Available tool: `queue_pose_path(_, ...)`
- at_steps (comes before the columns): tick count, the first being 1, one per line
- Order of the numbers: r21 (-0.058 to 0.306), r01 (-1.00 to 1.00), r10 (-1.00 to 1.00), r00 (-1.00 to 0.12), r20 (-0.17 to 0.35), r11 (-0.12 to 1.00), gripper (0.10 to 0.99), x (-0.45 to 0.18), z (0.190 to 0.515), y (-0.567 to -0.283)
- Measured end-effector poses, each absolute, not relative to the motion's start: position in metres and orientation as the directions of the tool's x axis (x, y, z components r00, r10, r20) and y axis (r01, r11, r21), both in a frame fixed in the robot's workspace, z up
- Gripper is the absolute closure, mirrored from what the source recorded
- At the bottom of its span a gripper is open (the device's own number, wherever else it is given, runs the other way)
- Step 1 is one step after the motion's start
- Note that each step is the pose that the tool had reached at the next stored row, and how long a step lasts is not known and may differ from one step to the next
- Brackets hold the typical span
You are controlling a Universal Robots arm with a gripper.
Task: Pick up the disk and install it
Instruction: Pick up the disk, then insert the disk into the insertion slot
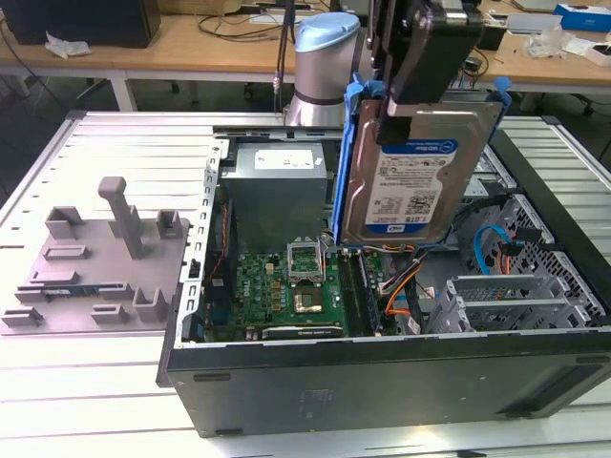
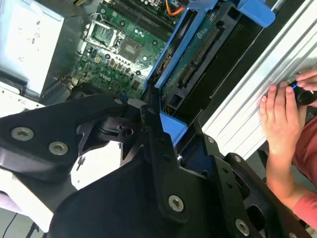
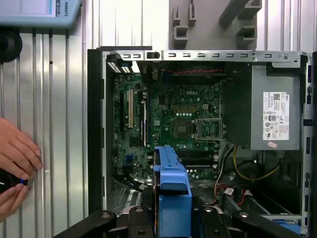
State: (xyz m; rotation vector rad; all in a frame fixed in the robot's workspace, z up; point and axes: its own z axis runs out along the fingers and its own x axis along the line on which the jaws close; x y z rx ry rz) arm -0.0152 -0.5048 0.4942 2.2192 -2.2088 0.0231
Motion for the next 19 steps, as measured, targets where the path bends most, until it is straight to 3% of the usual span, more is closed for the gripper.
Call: queue_pose_path(19, -0.003, -1.000, -1.000, 0.004, 0.018, -0.005, 0.722, -0.0100, 0.4942, -0.5066)
